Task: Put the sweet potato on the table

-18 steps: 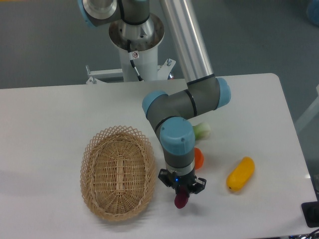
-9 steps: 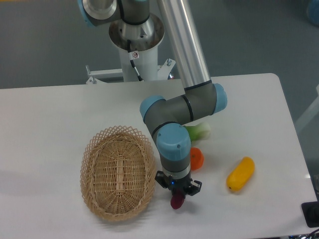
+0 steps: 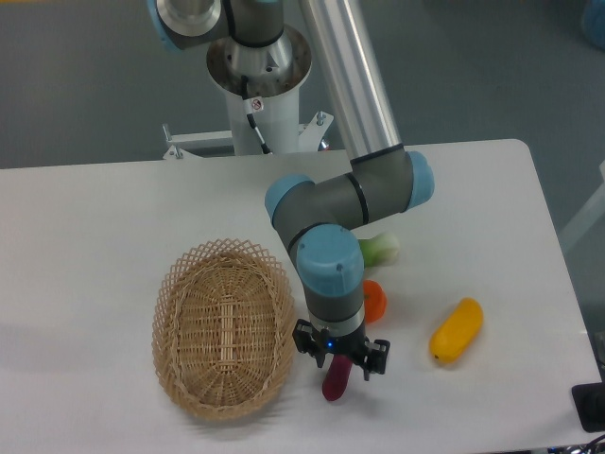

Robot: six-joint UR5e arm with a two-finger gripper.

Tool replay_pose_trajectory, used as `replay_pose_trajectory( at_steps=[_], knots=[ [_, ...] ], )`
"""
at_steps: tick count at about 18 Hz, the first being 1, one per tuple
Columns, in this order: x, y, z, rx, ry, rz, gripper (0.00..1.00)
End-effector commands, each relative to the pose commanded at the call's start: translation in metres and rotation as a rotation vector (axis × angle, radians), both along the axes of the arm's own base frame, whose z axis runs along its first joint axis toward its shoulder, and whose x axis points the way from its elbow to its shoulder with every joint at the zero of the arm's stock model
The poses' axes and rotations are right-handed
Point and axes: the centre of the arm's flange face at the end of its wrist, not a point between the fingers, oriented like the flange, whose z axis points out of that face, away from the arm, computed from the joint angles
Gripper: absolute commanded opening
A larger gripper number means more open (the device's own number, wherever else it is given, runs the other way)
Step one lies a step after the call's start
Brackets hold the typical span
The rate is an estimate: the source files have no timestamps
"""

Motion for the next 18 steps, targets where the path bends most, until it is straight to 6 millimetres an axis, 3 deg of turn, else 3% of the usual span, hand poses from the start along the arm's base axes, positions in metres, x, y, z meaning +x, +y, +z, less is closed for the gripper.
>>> replay_pose_trajectory(
  at_steps=[3, 6, 10, 14, 18],
  knots=[
    [-0.003, -0.006, 0.045, 0.044, 0.039, 0.013, 1.0],
    [-0.008, -0.021, 0.077, 0.041, 0.095, -0.051, 1.0],
    [-0.033, -0.061, 0.121, 0.049, 0.145, -0.046, 1.0],
    [-0.054, -0.106, 0.139, -0.034, 0.107, -0.108, 1.0],
    [-0.072, -0.152, 0.144, -0.156, 0.051, -0.267, 1.0]
  ],
)
